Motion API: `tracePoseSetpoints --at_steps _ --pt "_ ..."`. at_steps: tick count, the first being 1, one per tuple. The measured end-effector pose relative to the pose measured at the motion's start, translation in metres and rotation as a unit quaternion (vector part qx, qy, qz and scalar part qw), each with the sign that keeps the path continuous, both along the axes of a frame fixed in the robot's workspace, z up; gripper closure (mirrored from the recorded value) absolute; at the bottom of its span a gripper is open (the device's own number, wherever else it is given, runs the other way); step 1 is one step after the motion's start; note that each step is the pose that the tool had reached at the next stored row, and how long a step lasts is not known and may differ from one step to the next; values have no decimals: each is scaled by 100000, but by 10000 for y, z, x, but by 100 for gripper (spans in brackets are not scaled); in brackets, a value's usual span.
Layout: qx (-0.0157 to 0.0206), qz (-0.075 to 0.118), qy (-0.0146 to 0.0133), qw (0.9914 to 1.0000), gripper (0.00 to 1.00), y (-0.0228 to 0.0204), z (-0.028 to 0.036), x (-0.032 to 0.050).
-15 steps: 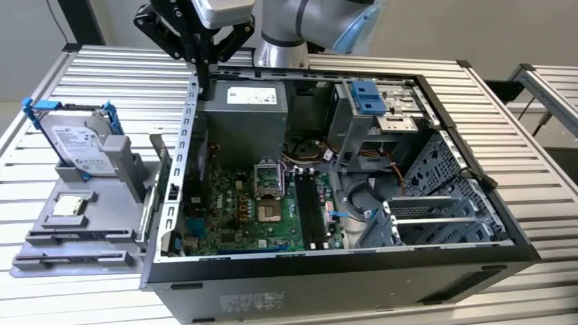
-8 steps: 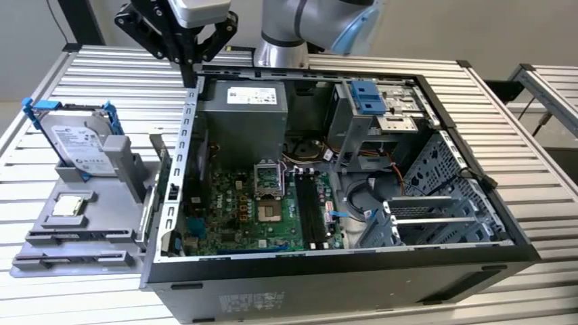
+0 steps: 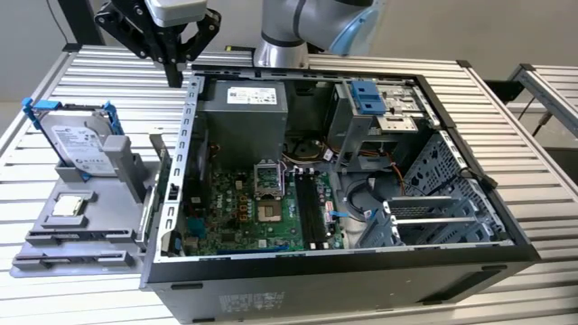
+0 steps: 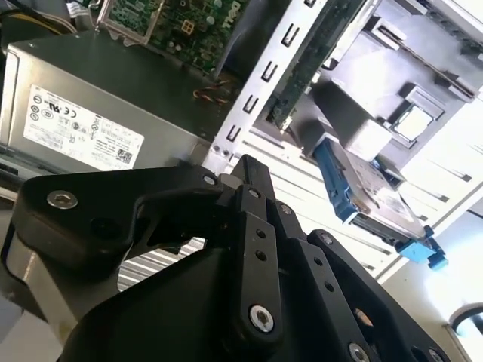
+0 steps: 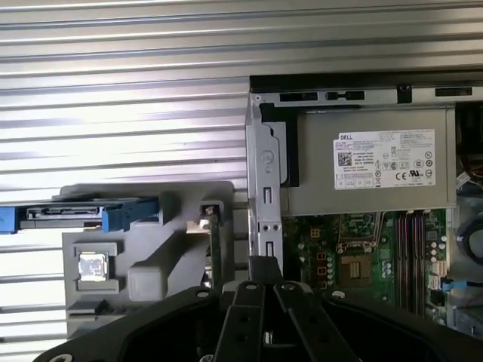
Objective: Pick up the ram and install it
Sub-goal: 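Reach for the ram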
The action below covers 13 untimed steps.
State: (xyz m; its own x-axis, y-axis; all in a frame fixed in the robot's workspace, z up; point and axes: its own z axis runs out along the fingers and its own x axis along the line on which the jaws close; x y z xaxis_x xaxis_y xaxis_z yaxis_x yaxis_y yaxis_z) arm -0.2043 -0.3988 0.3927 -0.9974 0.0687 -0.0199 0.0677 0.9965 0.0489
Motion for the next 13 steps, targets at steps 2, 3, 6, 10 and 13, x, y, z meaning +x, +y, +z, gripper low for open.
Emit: tracePoseSetpoints --at_steps 2,3,6,10,13 --pt "-2 4 1 100000 100 0 0 -54" --pt "3 5 -1 100000 100 0 0 -83" --pt "5 0 1 100000 100 0 0 -171" --pt "11 6 -1 100000 100 0 0 -286" --pt "15 0 2 100000 100 0 0 -381"
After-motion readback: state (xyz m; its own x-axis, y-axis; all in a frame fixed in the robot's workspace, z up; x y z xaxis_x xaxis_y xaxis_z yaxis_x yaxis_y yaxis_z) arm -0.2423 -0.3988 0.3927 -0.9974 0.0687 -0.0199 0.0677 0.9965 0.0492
